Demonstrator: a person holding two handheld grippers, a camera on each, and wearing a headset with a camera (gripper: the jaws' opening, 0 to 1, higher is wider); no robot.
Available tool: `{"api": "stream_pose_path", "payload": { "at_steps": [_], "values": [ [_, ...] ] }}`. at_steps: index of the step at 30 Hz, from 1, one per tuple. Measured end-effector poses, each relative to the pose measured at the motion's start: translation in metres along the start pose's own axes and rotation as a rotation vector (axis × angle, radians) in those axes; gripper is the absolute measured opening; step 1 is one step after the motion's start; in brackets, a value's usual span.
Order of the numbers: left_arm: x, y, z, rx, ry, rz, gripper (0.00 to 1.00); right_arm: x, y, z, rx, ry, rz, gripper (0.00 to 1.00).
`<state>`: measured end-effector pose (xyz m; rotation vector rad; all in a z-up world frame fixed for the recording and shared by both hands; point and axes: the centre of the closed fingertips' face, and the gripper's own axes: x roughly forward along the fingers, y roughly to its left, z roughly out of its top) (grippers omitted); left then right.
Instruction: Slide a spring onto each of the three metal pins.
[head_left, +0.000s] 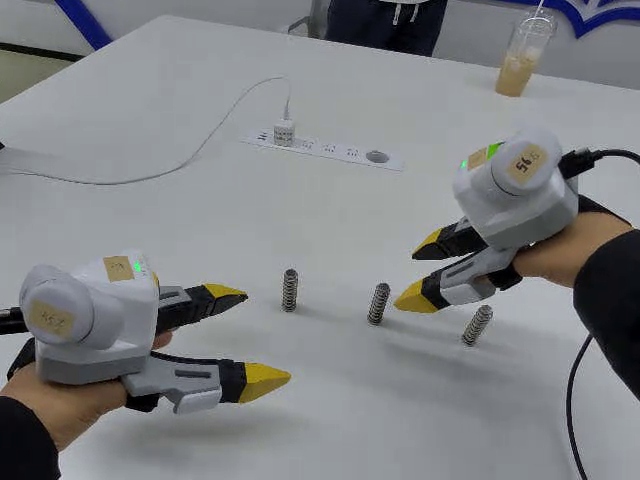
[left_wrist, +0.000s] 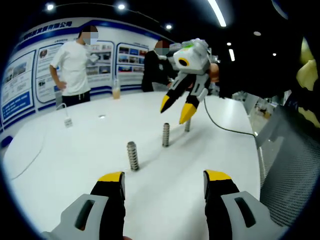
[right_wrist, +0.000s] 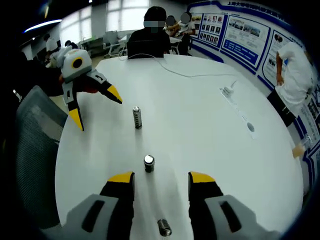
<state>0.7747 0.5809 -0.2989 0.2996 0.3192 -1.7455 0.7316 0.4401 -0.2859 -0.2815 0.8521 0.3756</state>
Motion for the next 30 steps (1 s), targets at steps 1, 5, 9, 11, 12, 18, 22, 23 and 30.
{"api": "stream_pose_path", "payload": {
  "at_steps": [1,5,9,11,12,18,22,23,30],
  "values": [
    [0.001,0.000,0.000,0.000,0.001,-0.001,0.65,-0.002,-0.001,-0.002,0.008,-0.005,-0.005,0.45],
    [0.003,0.001,0.003,0.005,0.005,-0.007,0.66,-0.012,-0.005,-0.012,0.046,-0.040,-0.035,0.46],
    [0.004,0.000,0.004,0.007,0.007,-0.010,0.66,-0.022,-0.010,-0.017,0.074,-0.078,-0.074,0.47],
    [0.005,0.000,0.005,0.009,0.008,-0.013,0.66,-0.027,-0.011,-0.021,0.092,-0.100,-0.088,0.47],
    [0.005,-0.001,0.005,0.011,0.010,-0.015,0.66,-0.030,-0.011,-0.024,0.097,-0.109,-0.099,0.48],
    [0.007,-0.002,0.006,0.012,0.016,-0.021,0.67,-0.041,-0.011,-0.036,0.125,-0.146,-0.132,0.51],
    [0.008,-0.001,0.007,0.008,0.016,-0.021,0.68,-0.047,-0.008,-0.042,0.147,-0.178,-0.151,0.52],
    [0.008,-0.001,0.007,0.007,0.016,-0.021,0.68,-0.047,-0.007,-0.044,0.152,-0.183,-0.152,0.52],
    [0.009,-0.001,0.007,0.000,0.017,-0.021,0.69,-0.054,0.001,-0.052,0.169,-0.224,-0.184,0.55]
  ]
}}
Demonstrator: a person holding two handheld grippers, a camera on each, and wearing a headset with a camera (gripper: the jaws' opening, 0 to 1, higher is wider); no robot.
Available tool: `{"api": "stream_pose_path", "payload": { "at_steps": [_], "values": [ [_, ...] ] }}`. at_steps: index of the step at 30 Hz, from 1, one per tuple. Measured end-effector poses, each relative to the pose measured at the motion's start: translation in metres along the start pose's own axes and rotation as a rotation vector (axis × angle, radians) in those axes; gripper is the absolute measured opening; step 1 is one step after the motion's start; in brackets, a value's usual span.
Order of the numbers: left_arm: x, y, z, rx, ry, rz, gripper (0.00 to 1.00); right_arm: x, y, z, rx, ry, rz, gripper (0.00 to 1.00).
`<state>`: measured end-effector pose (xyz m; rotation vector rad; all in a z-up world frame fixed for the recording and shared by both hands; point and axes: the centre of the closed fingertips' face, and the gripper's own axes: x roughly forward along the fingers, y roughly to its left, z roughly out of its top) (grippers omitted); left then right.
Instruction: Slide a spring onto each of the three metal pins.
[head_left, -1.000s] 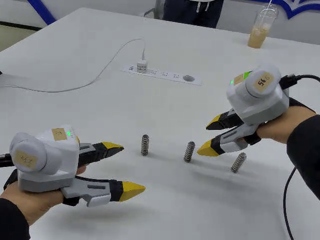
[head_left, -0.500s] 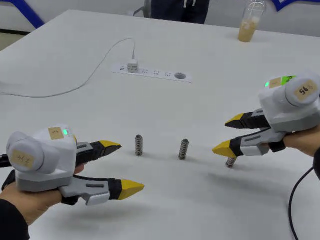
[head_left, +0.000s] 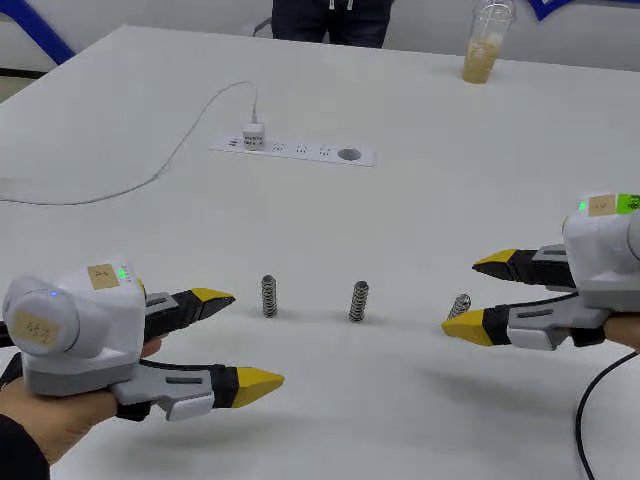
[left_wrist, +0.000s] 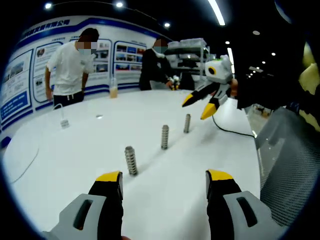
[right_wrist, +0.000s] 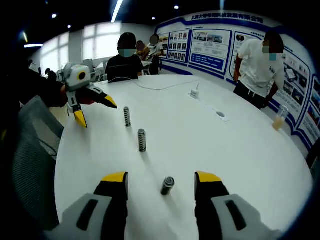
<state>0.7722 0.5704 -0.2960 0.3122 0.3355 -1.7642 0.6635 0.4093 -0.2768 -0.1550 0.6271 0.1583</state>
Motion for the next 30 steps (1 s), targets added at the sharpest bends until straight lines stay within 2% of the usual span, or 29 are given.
{"api": "stream_pose_path", "payload": {
  "at_steps": [12,22,30],
  "values": [
    [-0.001,0.001,0.000,-0.009,-0.006,0.011,0.70,-0.019,0.010,-0.013,0.039,-0.059,-0.039,0.58],
    [-0.002,0.000,-0.002,-0.018,-0.012,0.022,0.72,-0.025,0.014,-0.019,0.068,-0.091,-0.065,0.62],
    [-0.004,0.001,-0.004,-0.028,-0.016,0.032,0.72,-0.027,0.017,-0.032,0.098,-0.089,-0.073,0.63]
  ]
}}
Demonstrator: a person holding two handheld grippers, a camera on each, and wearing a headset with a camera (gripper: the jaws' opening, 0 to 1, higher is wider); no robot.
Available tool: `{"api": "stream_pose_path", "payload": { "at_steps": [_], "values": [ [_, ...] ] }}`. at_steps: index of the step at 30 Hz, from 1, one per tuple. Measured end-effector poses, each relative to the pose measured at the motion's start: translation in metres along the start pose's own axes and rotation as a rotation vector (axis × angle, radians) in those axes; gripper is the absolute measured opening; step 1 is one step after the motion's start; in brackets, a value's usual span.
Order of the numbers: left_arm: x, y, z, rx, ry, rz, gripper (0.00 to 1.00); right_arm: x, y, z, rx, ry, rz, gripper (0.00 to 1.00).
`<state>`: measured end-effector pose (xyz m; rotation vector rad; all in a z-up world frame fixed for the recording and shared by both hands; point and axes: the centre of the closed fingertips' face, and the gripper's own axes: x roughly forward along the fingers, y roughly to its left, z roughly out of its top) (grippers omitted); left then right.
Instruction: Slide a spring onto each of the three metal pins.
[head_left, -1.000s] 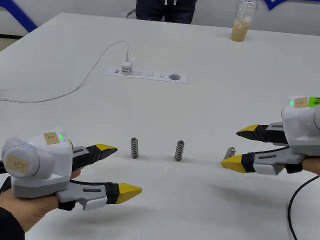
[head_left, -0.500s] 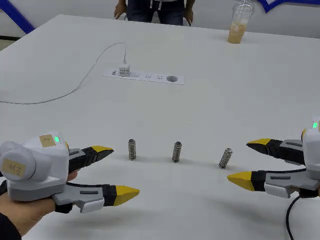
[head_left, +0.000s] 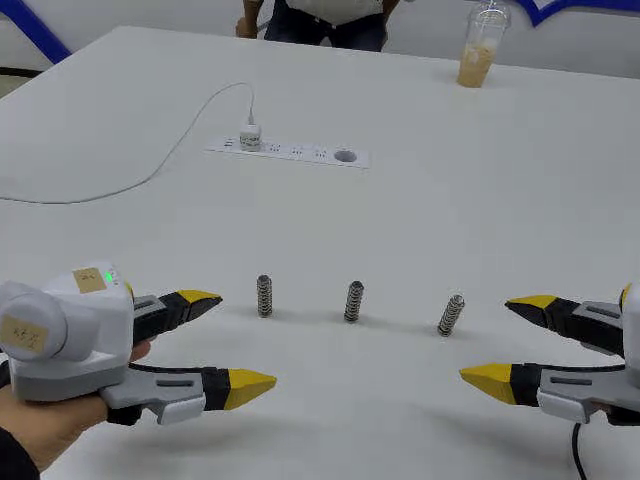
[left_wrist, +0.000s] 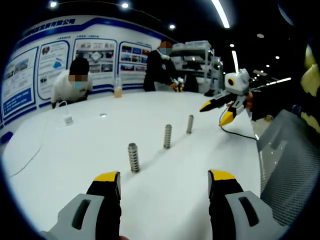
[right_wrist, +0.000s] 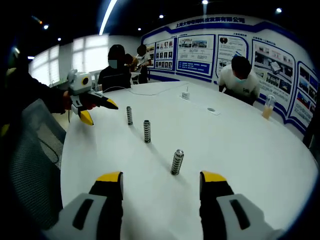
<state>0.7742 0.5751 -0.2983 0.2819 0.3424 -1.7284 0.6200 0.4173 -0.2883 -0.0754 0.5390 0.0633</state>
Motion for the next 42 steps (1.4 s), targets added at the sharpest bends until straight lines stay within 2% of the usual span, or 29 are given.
{"api": "stream_pose_path", "payload": {
  "at_steps": [17,42],
  "values": [
    [-0.0028,0.0009,-0.0004,-0.016,-0.011,0.019,0.73,0.0014,0.0023,0.0051,0.008,-0.024,-0.011,0.64],
    [-0.0043,0.0029,0.0032,-0.020,-0.021,0.024,0.73,0.0007,0.0033,0.0084,0.004,-0.023,-0.016,0.65]
  ]
}}
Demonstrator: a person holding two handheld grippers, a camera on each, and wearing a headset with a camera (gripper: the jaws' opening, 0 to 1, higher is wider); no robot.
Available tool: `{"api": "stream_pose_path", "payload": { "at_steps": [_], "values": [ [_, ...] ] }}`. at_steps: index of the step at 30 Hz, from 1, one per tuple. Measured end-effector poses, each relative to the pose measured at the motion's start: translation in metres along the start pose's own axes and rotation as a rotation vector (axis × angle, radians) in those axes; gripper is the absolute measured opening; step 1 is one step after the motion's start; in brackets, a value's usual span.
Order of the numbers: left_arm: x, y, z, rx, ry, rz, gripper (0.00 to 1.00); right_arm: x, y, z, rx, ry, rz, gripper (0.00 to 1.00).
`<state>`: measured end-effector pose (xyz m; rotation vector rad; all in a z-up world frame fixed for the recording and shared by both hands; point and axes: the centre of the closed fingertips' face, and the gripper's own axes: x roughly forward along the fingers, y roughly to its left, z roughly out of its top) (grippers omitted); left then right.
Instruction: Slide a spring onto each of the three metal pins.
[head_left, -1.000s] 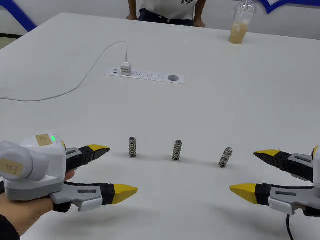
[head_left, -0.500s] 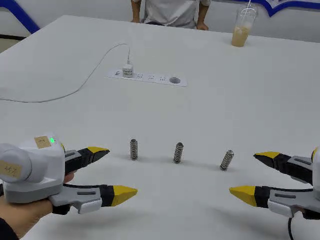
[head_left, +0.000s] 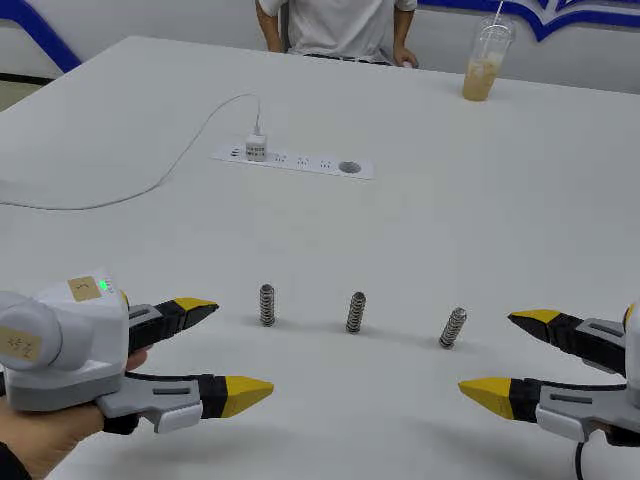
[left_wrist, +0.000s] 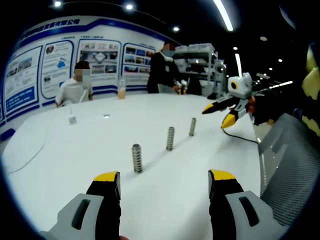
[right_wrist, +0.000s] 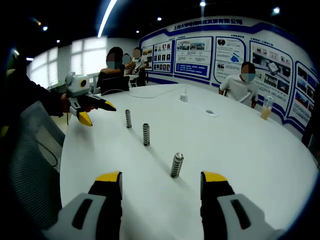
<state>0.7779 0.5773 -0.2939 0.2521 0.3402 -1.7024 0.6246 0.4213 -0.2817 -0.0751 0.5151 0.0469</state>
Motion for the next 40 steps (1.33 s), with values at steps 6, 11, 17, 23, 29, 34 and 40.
{"api": "stream_pose_path", "payload": {
  "at_steps": [6,11,17,23,29,34,40],
  "values": [
    [0.0004,-0.0006,-0.0009,-0.001,0.001,-0.002,0.73,-0.0007,0.0004,-0.0015,0.002,0.003,-0.003,0.65],
    [0.0006,-0.0003,-0.0010,-0.002,-0.001,-0.002,0.73,-0.0007,-0.0001,-0.0019,0.001,0.003,-0.004,0.65],
    [0.0007,0.0002,-0.0011,-0.003,-0.001,0.000,0.73,0.0010,0.0001,-0.0032,0.002,0.004,-0.001,0.65],
    [0.0007,0.0004,-0.0010,-0.002,0.000,0.001,0.73,0.0015,-0.0007,-0.0039,0.003,0.003,-0.002,0.65],
    [0.0006,0.0004,-0.0006,-0.002,-0.002,0.002,0.73,0.0014,-0.0008,-0.0034,0.003,0.002,-0.003,0.65],
    [-0.0004,0.0008,0.0000,-0.001,-0.003,0.003,0.73,0.0015,-0.0001,-0.0032,0.001,0.003,-0.003,0.65],
    [-0.0002,0.0007,0.0008,0.001,-0.005,0.003,0.73,0.0002,-0.0010,-0.0020,0.001,0.001,-0.007,0.65]
  ]
}}
